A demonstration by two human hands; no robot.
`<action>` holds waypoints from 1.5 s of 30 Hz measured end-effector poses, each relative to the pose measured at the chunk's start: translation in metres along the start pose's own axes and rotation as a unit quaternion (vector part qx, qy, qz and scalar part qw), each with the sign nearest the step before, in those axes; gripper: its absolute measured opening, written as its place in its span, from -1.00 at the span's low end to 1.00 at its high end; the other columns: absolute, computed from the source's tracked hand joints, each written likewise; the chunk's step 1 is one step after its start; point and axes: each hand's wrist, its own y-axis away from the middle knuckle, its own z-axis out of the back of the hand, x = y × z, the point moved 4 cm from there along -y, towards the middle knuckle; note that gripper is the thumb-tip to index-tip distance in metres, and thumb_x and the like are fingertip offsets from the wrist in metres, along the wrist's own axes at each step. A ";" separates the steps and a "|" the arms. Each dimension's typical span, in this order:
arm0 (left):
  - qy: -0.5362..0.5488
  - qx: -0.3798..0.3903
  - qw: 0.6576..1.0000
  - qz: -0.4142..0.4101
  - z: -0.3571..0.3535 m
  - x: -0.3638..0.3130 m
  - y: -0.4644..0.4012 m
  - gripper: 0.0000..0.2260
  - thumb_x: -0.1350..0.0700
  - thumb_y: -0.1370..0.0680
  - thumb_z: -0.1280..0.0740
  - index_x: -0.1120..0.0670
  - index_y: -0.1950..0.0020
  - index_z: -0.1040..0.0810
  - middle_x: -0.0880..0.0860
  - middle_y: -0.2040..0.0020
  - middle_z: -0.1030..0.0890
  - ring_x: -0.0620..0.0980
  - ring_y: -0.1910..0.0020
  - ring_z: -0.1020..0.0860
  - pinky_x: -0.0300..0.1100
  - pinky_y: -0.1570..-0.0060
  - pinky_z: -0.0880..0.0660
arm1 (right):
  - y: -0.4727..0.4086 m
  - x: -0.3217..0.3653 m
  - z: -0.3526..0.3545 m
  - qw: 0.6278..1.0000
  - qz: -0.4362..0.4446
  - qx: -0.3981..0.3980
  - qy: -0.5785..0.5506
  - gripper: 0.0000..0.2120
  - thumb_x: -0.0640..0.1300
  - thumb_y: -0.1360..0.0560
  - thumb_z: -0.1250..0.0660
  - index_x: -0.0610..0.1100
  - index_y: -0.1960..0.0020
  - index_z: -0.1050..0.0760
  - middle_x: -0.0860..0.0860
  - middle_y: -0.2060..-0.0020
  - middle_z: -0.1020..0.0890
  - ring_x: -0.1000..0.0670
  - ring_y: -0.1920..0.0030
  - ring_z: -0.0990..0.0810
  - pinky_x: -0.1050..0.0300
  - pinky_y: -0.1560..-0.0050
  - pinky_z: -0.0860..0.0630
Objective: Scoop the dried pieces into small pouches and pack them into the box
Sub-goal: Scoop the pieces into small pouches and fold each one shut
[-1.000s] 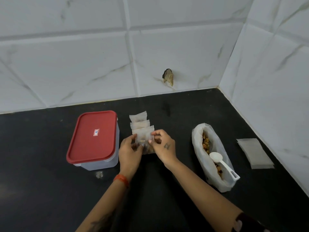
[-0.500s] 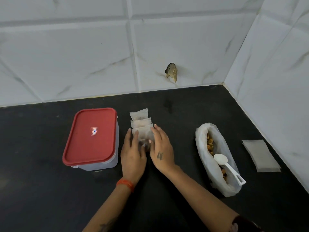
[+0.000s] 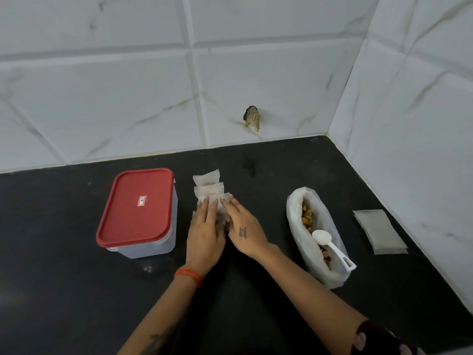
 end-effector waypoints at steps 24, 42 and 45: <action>0.379 0.313 0.871 0.015 -0.123 -0.254 0.043 -0.66 0.26 -0.62 -0.16 -0.20 -0.13 -0.26 -0.28 -0.07 -0.42 -0.61 0.03 -0.39 -0.57 -0.02 -0.38 | 0.175 -0.176 0.172 0.923 -0.283 -0.260 -0.030 -0.53 -0.25 -0.53 -0.26 -0.21 -0.42 -0.31 -0.18 -0.34 -0.44 -0.12 -0.36 -0.38 0.20 -0.37 -0.23; 0.365 0.358 0.853 0.104 -0.161 -0.267 0.041 -0.45 0.08 -0.62 -0.19 0.08 -0.54 -0.02 0.05 -0.45 -0.30 -0.14 -0.33 -0.31 -0.34 -0.24 -0.25 | 0.182 -0.202 0.172 0.926 -0.326 -0.191 -0.015 -0.55 -0.14 -0.60 -0.16 -0.10 -0.48 -0.24 -0.14 -0.44 -0.32 -0.10 -0.49 -0.18 0.06 -0.44 -0.17; 0.382 0.323 0.861 0.097 -0.151 -0.264 0.040 -0.49 0.06 -0.62 -0.20 0.06 -0.53 -0.11 -0.06 -0.39 -0.35 -0.17 -0.31 -0.33 -0.39 -0.21 -0.28 | 0.179 -0.192 0.178 0.919 -0.302 -0.252 -0.025 -0.58 -0.11 -0.58 -0.22 -0.12 -0.43 -0.33 -0.10 -0.35 -0.46 -0.08 -0.40 -0.35 0.12 -0.36 -0.29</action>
